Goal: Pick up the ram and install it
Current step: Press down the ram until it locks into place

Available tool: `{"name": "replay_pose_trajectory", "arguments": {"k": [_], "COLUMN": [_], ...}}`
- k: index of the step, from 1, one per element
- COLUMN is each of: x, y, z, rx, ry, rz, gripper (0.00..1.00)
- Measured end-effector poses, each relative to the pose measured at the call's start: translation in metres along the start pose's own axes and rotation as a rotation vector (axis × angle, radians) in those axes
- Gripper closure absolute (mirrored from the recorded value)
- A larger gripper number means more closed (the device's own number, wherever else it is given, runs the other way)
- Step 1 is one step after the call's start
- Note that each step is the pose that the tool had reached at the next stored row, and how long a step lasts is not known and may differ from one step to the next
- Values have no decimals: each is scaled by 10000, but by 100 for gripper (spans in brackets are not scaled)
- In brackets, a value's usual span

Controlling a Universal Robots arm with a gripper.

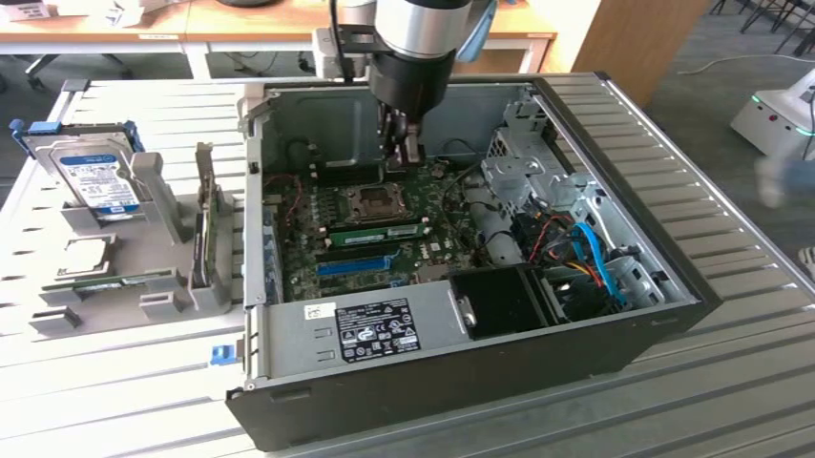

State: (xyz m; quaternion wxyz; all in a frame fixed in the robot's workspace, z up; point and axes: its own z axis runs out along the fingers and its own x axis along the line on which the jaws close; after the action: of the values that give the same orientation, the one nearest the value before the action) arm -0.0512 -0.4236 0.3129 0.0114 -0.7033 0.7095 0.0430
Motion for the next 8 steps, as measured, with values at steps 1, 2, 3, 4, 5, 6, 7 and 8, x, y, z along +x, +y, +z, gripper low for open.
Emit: {"name": "replay_pose_trajectory", "arguments": {"k": [1,2,3,4,5,6,7,8], "x": [0,0,0,0,0,0,0,-1], "y": [-18,-24,-24,-25,-25,-25,-25,-25], "z": [-1,-1,-1,-1,-1,-1,-1,-1], "rx": [0,-1,0,1,1,0,0,0], "ry": [1,0,0,-1,-1,-1,-1,-1], "rz": [1,1,1,2,1,1,1,1], "gripper": [89,89,89,89,89,89,89,89]}}
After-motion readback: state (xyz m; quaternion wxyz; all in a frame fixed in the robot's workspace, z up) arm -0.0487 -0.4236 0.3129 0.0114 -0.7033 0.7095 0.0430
